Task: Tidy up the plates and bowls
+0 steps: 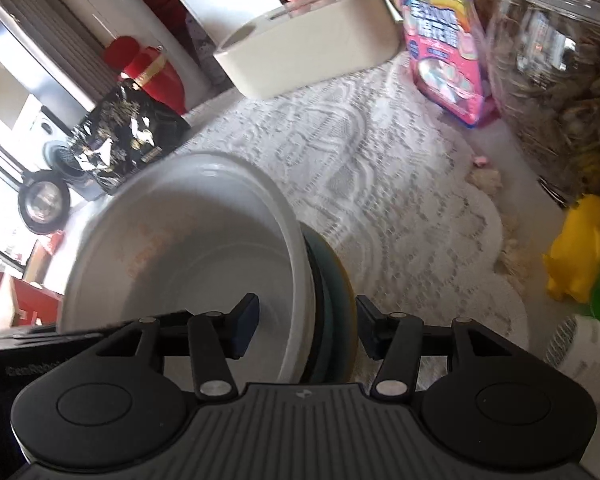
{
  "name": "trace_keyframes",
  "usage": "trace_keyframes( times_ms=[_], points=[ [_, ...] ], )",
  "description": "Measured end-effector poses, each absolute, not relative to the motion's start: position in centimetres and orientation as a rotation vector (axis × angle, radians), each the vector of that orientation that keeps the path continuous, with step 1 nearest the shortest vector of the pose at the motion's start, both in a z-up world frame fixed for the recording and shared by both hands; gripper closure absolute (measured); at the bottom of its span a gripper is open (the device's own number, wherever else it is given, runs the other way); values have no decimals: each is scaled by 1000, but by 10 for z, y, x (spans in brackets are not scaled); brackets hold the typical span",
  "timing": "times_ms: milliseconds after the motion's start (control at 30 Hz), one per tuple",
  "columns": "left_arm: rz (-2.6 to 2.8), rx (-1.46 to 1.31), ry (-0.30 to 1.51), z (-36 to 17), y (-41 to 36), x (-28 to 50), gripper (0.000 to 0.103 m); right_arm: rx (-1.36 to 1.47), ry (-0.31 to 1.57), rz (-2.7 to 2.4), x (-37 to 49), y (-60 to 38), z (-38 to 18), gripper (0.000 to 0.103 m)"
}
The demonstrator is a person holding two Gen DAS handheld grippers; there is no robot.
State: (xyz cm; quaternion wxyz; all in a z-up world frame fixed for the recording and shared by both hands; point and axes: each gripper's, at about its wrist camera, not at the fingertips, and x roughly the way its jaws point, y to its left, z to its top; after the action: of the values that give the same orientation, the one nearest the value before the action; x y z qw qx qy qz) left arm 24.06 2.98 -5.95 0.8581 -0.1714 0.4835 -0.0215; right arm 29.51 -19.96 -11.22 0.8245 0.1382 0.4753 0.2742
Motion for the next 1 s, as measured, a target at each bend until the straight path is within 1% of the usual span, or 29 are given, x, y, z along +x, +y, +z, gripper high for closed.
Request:
trace_keyframes(
  times_ms=[267,400,467,533,633,833,1000],
  points=[
    [-71,-324,1000,-55,22,255,42,285,1076,583,305,-198,-115,50],
    [-107,-278,1003,-49,14,259,41,317,1089,590,301,-205,-119,50],
    [-126,-243,1002,-47,10,260,40,342,1094,592,302,-209,-120,50],
    [-130,-220,1002,-47,7,261,40,377,1116,608,304,-211,-122,48],
    [-132,-227,1004,-49,9,262,40,387,1131,611,305,-210,-123,48],
    [-90,-255,1047,-60,20,261,41,298,1026,524,297,-212,-112,48],
    [-95,-286,1057,-58,25,258,42,319,1034,520,303,-218,-116,48]
  ],
)
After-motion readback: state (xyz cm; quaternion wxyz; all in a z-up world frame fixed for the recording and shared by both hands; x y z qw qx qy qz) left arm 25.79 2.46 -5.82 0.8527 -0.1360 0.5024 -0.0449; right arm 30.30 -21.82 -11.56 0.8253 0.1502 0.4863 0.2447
